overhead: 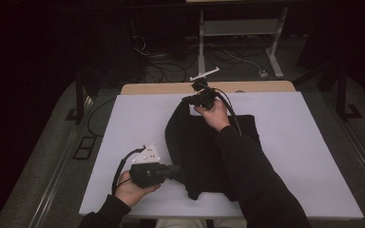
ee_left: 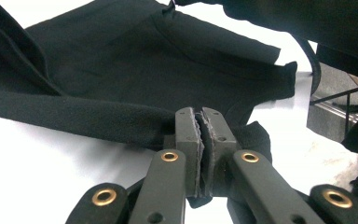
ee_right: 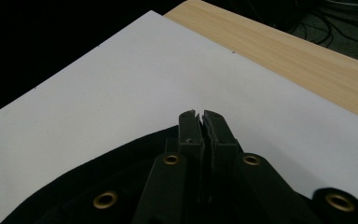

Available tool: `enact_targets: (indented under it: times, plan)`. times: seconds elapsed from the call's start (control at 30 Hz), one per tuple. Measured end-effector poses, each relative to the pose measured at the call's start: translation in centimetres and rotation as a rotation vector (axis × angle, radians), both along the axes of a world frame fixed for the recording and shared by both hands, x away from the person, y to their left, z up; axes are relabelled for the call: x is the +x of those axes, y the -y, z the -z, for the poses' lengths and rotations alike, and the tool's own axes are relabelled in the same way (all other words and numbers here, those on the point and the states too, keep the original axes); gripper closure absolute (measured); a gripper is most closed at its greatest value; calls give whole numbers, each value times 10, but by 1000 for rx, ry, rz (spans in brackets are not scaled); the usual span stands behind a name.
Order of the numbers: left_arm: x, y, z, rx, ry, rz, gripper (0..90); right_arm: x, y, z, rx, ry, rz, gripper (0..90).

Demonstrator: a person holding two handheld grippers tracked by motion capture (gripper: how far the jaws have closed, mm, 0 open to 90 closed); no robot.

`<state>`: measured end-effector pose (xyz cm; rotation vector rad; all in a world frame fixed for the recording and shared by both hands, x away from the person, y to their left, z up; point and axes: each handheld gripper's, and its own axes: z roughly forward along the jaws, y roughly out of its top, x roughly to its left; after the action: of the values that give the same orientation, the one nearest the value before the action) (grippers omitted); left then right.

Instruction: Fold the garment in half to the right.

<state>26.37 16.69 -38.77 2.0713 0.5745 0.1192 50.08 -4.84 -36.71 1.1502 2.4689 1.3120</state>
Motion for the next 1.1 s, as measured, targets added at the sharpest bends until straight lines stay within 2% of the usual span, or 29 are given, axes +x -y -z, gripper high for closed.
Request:
enact_targets:
  times: [0.3,0.63,0.77,1.1]
  plan:
    - [9,17,-14,-40,10,17,849,-4,21,-9,10,17,29,853]
    - [9,37,-17,-40,11,60,849,-7,46,-14,22,21,70,853]
    - [8,43,-19,-61,5,75,849,-7,56,-14,24,22,88,853]
    - [8,61,-21,-72,-6,103,849,-8,74,-14,38,18,123,853]
